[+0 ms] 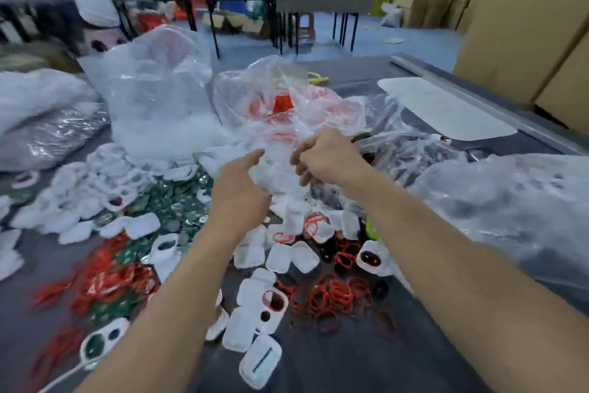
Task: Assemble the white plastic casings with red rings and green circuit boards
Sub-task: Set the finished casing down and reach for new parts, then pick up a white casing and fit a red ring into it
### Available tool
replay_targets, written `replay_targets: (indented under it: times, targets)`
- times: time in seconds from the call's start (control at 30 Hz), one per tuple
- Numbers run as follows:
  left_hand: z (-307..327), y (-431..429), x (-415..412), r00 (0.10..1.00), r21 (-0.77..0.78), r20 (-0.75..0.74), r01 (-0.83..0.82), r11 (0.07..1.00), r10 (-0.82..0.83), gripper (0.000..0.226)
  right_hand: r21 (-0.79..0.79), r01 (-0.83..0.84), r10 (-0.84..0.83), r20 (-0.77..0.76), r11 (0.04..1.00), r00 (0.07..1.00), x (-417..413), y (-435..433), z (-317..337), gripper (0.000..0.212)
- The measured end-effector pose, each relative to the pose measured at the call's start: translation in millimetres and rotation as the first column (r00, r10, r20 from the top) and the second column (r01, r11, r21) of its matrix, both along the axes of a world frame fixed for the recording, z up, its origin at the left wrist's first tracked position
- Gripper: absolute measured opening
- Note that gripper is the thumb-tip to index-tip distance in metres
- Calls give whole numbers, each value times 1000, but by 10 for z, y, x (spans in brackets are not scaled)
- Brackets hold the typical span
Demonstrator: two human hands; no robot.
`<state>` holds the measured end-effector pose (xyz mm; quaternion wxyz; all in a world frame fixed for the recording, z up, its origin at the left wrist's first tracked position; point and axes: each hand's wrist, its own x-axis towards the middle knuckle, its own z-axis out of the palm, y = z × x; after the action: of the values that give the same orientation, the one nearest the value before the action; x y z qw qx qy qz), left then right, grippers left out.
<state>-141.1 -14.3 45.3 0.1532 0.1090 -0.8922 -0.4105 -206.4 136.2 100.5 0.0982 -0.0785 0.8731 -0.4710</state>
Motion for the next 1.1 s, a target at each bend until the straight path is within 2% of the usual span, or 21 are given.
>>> replay_targets:
  times: [0.07, 0.13, 0.2, 0.27, 0.33, 0.4, 0.5, 0.6, 0.67, 0.7, 0.73, 0.8, 0.87, 0.9, 0.97, 1.1]
  targets:
    - [-67, -220, -100, 994, -165, 109, 28, 986, -10, 74, -162, 30, -8, 136, 986, 991, -255, -193, -227, 24]
    - [-150, -410, -167, 982, -191, 191, 35, 981, 2, 75, -166, 36, -17, 116, 985, 993, -491, -368, -417, 31]
    - [-252, -539, -203, 966, -171, 257, 46, 984, -1, 76, -63, 24, -25, -20, 998, 1000, -676, -489, -529, 37]
    - [-354, -599, -229, 940, -212, 341, 103, 972, -26, 77, 128, -26, 43, -131, 991, 990, -790, -551, -568, 36]
    - [-422, -577, -263, 926, -307, 375, 153, 939, -29, 74, 443, -142, 227, -146, 885, 963, -871, -583, -557, 37]
    - [-412, -549, -304, 949, -383, 315, 116, 917, 12, 65, 648, -219, 375, -110, 729, 920, -915, -636, -499, 34]
    - [-273, -576, -362, 973, -424, 174, -66, 903, 153, 44, 721, -295, 455, -32, 627, 890, -940, -685, -333, 28]
    - [-148, -599, -418, 956, -472, 143, -160, 867, 254, 20, 741, -421, 533, 102, 523, 840, -919, -663, -212, 30]
    - [-128, -617, -436, 953, -457, 142, -178, 872, 269, 22, 809, -393, 550, 106, 436, 828, -883, -633, -217, 27]
    - [-129, -635, -437, 955, -407, 158, -169, 898, 252, 24, 834, -353, 540, 81, 424, 838, -865, -623, -235, 24]
    - [-126, -659, -421, 958, -352, 189, -138, 926, 214, 19, 831, -307, 520, 24, 465, 854, -844, -613, -253, 22]
    - [-107, -693, -346, 966, -339, 235, -26, 941, 112, 25, 694, -194, 418, -168, 693, 893, -791, -617, -260, 27]
    - [-90, -764, -242, 981, -430, 134, -70, 900, 140, 27, 433, -112, 273, -328, 894, 905, -669, -716, -243, 32]
    - [-78, -810, -175, 982, -441, 47, -146, 886, 185, 25, 317, -134, 245, -340, 939, 908, -593, -817, -240, 32]
    - [-60, -937, -60, 952, -429, -44, -293, 854, 304, 28, 173, -236, 279, -293, 956, 915, -424, -1067, -268, 35]
    - [-94, -1342, 128, 865, -401, 124, -404, 822, 486, 56, 101, -380, 393, -216, 920, 894, -212, -1643, -437, 36]
